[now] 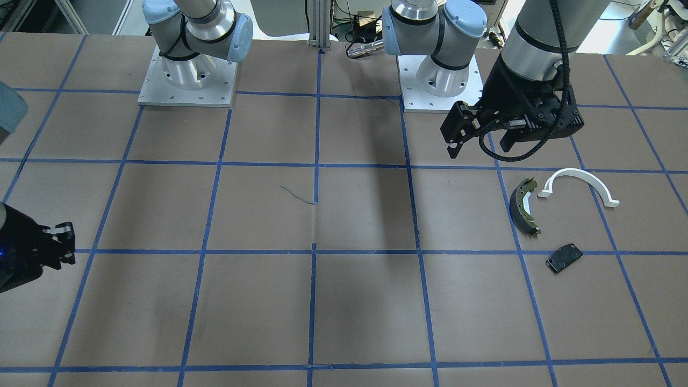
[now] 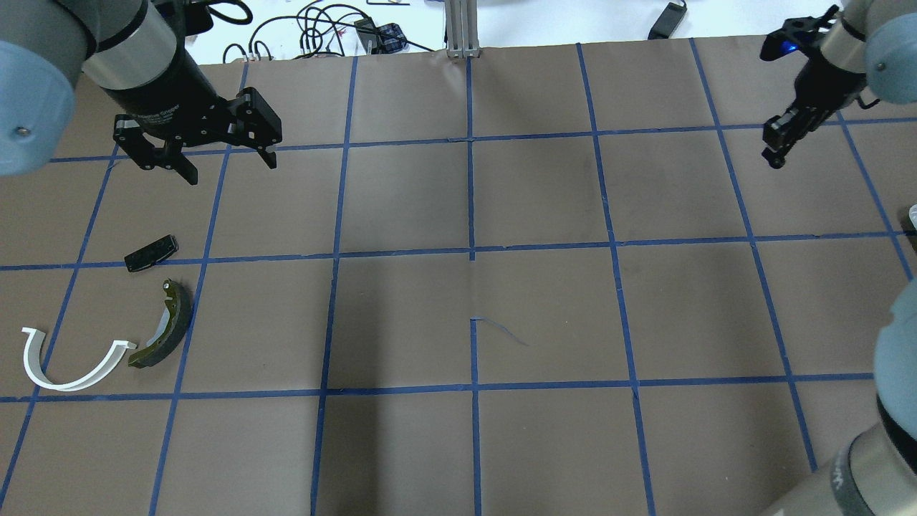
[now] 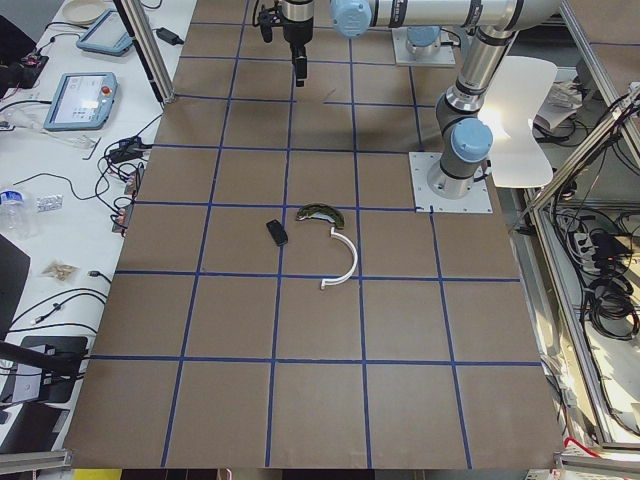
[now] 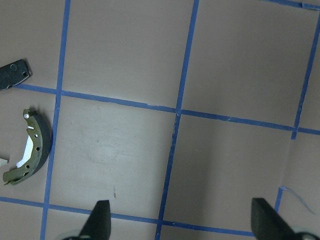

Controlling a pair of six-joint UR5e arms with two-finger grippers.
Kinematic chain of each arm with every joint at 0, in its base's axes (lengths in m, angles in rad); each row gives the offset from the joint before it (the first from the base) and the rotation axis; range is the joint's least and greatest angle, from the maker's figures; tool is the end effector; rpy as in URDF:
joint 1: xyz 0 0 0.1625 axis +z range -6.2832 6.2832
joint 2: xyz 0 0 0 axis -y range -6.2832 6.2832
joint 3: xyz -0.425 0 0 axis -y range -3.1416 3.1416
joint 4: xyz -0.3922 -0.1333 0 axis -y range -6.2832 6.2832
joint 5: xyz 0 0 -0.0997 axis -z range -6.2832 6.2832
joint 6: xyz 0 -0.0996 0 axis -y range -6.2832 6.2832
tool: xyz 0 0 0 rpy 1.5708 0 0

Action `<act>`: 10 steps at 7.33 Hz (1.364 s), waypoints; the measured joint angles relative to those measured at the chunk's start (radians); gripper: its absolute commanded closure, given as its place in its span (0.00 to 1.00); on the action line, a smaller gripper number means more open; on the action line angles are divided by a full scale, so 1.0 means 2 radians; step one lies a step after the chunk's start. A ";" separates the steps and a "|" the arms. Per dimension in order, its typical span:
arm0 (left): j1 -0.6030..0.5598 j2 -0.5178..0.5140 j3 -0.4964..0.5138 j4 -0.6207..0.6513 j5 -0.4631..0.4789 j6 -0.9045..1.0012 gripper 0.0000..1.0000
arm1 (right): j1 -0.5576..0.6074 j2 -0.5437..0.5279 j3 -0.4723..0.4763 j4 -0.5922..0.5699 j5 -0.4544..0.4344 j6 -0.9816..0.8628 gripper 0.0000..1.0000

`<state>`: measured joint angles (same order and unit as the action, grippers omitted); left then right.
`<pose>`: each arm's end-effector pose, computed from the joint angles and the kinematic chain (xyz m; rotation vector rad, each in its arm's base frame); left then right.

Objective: Place bearing gear from tray to pile

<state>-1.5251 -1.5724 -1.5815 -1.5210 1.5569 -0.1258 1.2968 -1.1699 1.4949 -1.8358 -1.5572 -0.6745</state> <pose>-0.1119 -0.5018 0.4869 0.2673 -3.1142 0.0577 -0.0411 -0.6440 0.3232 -0.6163 3.0394 0.0732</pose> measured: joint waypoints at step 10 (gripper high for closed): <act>0.002 -0.002 -0.001 0.000 -0.001 0.000 0.00 | 0.326 0.038 0.110 -0.190 0.047 0.535 1.00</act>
<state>-1.5211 -1.5760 -1.5835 -1.5217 1.5550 -0.1254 1.9488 -1.0930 1.7150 -2.2152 -1.4635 0.3954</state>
